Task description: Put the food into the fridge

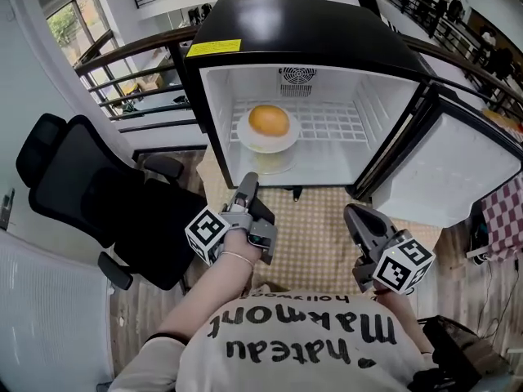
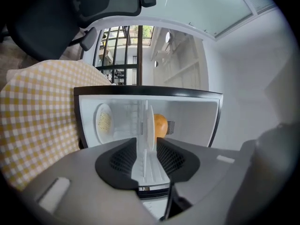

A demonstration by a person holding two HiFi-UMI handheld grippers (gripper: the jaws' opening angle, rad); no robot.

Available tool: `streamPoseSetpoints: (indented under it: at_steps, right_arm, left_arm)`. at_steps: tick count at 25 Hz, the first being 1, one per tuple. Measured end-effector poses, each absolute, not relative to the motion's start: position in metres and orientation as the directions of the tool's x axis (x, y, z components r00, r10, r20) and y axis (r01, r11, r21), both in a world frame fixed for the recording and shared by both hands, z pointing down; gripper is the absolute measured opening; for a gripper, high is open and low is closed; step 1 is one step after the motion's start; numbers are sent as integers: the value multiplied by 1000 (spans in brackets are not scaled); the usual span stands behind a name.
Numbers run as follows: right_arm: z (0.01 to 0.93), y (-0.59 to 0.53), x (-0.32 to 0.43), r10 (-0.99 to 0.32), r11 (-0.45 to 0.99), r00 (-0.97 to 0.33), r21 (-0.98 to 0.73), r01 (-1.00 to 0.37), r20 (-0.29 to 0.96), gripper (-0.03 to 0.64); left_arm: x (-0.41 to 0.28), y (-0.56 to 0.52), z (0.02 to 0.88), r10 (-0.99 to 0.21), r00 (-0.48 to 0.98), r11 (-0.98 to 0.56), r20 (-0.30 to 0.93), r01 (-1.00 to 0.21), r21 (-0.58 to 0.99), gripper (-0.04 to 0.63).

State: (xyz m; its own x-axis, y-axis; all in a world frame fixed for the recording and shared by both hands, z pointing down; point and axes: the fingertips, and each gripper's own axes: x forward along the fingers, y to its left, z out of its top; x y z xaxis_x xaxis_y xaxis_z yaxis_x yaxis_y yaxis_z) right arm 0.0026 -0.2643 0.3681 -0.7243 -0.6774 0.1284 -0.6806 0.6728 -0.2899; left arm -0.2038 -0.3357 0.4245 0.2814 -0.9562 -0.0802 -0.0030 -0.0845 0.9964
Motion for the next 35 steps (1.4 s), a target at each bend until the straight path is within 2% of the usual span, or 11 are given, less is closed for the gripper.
streamPoseSetpoints:
  at_steps: [6, 9, 15, 17, 24, 35]
  right_arm:
    - [360, -254, 19, -646, 712, -757, -282, -643, 97, 15]
    - [358, -247, 30, -632, 726, -770, -280, -628, 88, 15]
    - [364, -225, 58, -606, 750, -790, -267, -606, 92, 15]
    - [367, -213, 68, -598, 755, -796, -266, -599, 95, 15]
    - [381, -169, 105, -581, 763, -808, -279, -584, 102, 15]
    - [402, -125, 127, -526, 791, -837, -274, -547, 151, 15]
  left_arm:
    - [-183, -308, 387, -935, 286, -246, -209, -96, 965, -14]
    - [-159, -290, 366, -897, 358, -350, -260, -212, 913, -14]
    - [-108, -241, 361, -837, 516, -472, -185, -507, 721, -11]
    - [-89, -222, 359, -811, 559, -522, -169, -564, 640, -9]
    - [-33, -163, 371, -765, 639, -594, -85, -647, 477, -3]
    - [1, -108, 386, -786, 617, -562, -22, -701, 439, -3]
